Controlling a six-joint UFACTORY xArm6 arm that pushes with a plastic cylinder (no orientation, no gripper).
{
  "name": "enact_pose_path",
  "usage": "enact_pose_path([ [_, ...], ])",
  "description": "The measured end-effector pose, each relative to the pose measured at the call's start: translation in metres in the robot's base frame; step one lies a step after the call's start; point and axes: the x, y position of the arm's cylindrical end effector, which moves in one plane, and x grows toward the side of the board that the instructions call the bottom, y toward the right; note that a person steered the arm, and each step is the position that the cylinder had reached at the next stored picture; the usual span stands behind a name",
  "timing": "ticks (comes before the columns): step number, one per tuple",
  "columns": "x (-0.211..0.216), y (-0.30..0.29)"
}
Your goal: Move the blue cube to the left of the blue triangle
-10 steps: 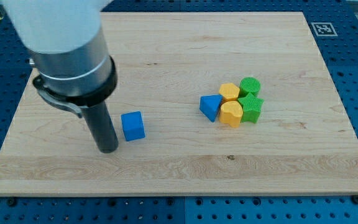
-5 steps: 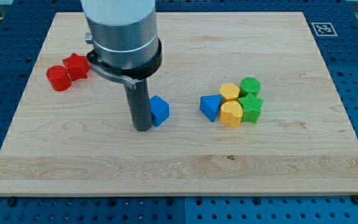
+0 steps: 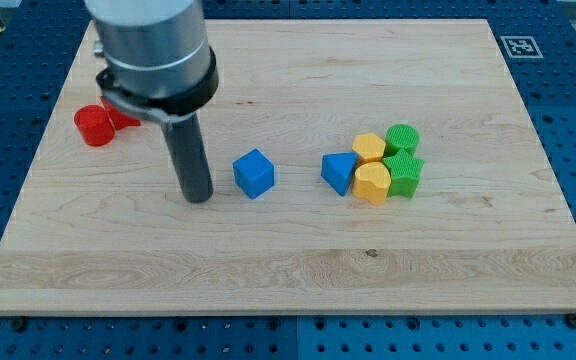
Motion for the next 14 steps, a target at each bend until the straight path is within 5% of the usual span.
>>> enact_pose_path([
  [2,-0.018,0.069],
  [6,-0.018,0.034],
  [14,-0.047,0.066],
])
